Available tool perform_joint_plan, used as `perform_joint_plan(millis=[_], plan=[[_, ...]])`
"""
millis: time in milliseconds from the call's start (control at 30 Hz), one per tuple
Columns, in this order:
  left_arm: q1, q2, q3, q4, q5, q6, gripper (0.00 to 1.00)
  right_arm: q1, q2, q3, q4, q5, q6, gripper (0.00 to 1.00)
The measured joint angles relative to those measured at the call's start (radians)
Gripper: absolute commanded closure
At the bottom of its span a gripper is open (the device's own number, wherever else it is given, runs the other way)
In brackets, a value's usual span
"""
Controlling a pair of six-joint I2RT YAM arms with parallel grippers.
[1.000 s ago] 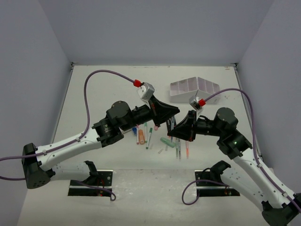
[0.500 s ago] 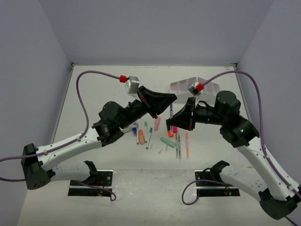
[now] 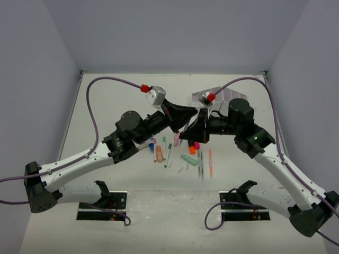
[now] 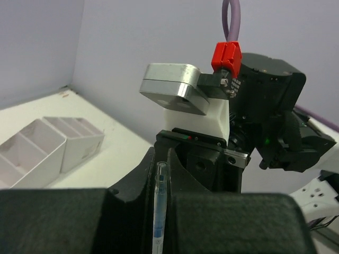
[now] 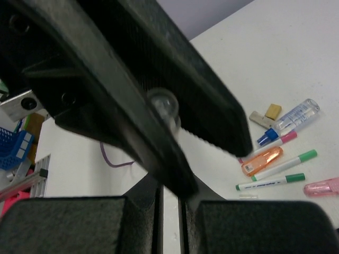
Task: Sort the stationery into containers
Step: Close the pen cap on the pen, then place the pen in the storage box.
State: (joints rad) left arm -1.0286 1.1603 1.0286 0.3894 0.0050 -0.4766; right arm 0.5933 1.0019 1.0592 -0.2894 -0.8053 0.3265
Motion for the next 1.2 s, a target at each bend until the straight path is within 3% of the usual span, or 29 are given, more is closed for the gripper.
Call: perform_joint_plan(millis=[133, 233, 300, 467, 633, 733, 933, 1100, 1200], plan=[[0.000, 0.036, 0.045, -0.121, -0.010, 0.059, 0.99, 0.002, 0.027, -0.067, 0.093, 0.008, 0.018, 1.00], [-0.002, 0.041, 0.066, -0.166, -0.039, 0.078, 0.52, 0.002, 0.031, -0.077, 0.109, 0.039, 0.020, 1.00], [-0.006, 0.038, 0.077, -0.197, -0.086, 0.084, 0.04, 0.000, 0.029, -0.084, 0.128, 0.084, 0.015, 1.00], [-0.023, 0.005, 0.130, -0.350, -0.311, 0.070, 0.00, -0.042, 0.036, -0.102, 0.182, 0.285, 0.012, 1.00], [-0.058, 0.053, 0.443, -0.659, -0.651, 0.016, 0.00, -0.154, 0.113, -0.106, 0.206, 0.541, -0.002, 1.00], [-0.050, 0.033, 0.520, -0.738, -0.795, 0.005, 0.00, -0.233, 0.160, -0.106, 0.264, 0.779, -0.029, 1.00], [-0.045, -0.093, 0.318, -0.840, -0.858, -0.018, 0.00, -0.279, 0.359, -0.035, 0.405, 1.067, -0.122, 1.00], [-0.016, -0.061, 0.165, -0.893, -0.810, -0.045, 0.00, -0.315, 0.537, 0.049, 0.458, 1.143, -0.177, 1.00], [0.033, -0.009, 0.115, -0.926, -0.756, -0.062, 0.00, -0.325, 0.592, 0.066, 0.469, 1.160, -0.189, 0.94]])
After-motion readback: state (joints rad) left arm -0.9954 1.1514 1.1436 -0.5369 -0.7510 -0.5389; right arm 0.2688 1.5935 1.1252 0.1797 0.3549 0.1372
